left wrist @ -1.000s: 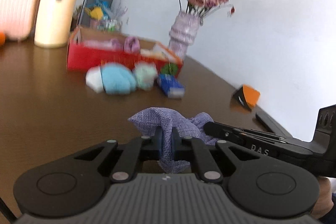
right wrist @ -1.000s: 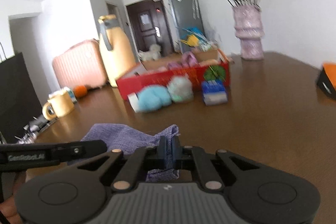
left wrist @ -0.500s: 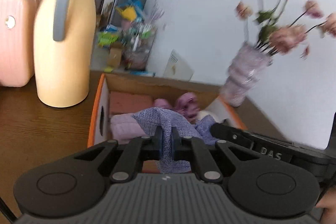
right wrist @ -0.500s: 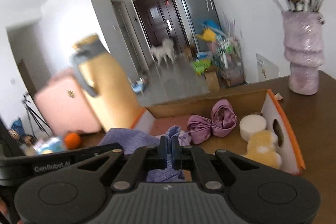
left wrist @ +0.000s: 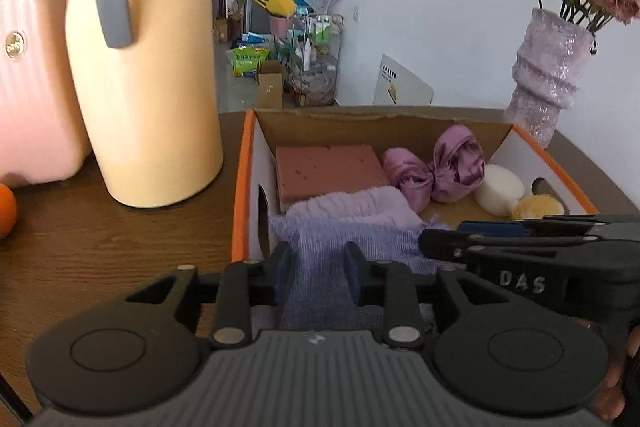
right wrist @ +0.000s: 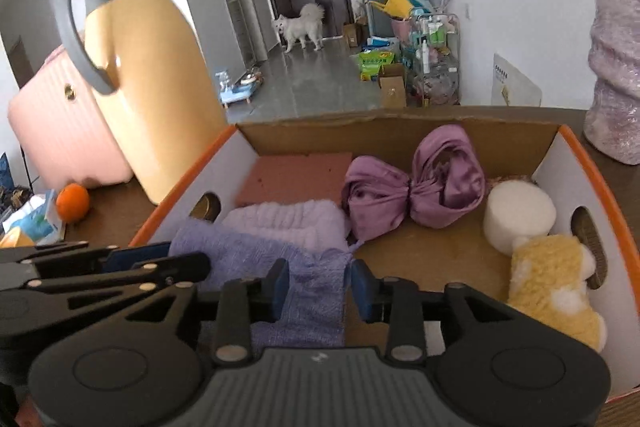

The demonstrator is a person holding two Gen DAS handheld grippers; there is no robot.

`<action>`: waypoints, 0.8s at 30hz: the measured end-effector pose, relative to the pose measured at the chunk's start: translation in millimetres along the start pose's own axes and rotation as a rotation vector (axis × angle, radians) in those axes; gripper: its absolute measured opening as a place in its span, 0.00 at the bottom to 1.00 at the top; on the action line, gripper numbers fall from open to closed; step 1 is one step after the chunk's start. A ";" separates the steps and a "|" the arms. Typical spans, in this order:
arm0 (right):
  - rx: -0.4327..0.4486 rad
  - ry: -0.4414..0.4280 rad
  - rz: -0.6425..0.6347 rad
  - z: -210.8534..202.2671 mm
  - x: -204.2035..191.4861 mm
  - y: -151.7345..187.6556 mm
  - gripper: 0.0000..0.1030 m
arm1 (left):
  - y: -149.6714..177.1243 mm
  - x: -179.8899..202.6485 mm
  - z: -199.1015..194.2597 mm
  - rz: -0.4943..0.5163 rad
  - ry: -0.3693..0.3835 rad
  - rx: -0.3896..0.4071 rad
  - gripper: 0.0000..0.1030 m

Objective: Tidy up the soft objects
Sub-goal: 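Open both tools to drop the pouch into the box, then move both open tools back toward the items beside the box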

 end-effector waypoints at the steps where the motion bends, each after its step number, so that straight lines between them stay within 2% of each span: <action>1: 0.005 0.004 -0.002 -3.6 0.2 -2.0 0.35 | -1.8 0.2 -4.2 -0.004 0.001 0.006 0.30; 6: 0.067 0.013 -0.007 -49.3 2.6 -18.0 0.41 | -14.8 1.8 -46.2 0.007 -0.003 0.070 0.34; 8: 0.105 0.024 -0.017 -77.1 4.5 -23.4 0.44 | -21.5 3.2 -74.5 0.010 -0.006 0.114 0.37; 10: 0.153 0.042 -0.037 -114.2 7.4 -25.8 0.51 | -25.9 4.4 -106.8 0.015 -0.016 0.168 0.41; 12: 0.200 0.063 -0.055 -150.2 11.5 -24.3 0.55 | -23.9 5.2 -141.8 0.020 -0.031 0.222 0.48; 14: 0.257 0.091 -0.071 -190.7 16.0 -17.7 0.59 | -13.7 10.2 -177.1 0.044 -0.030 0.289 0.55; 16: 0.308 0.105 -0.087 -222.8 18.5 -8.1 0.70 | 0.9 15.4 -209.6 0.056 -0.039 0.345 0.59; 21: 0.379 0.115 -0.128 -287.5 17.9 27.8 0.71 | 31.4 29.8 -265.9 0.092 -0.070 0.433 0.68; 24: 0.434 0.144 -0.150 -316.8 16.1 50.4 0.77 | 51.0 39.4 -292.1 0.102 -0.082 0.470 0.73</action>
Point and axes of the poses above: each gripper's, at about its wrist camera, not at the fingertips, and z roughly the way its jaws point, x to its right, y to its underside, the point moved 6 cm from there along z, roughly the way its jaws point, and after that the axes turned 5 degrees about -x, right-handed, at the moved point
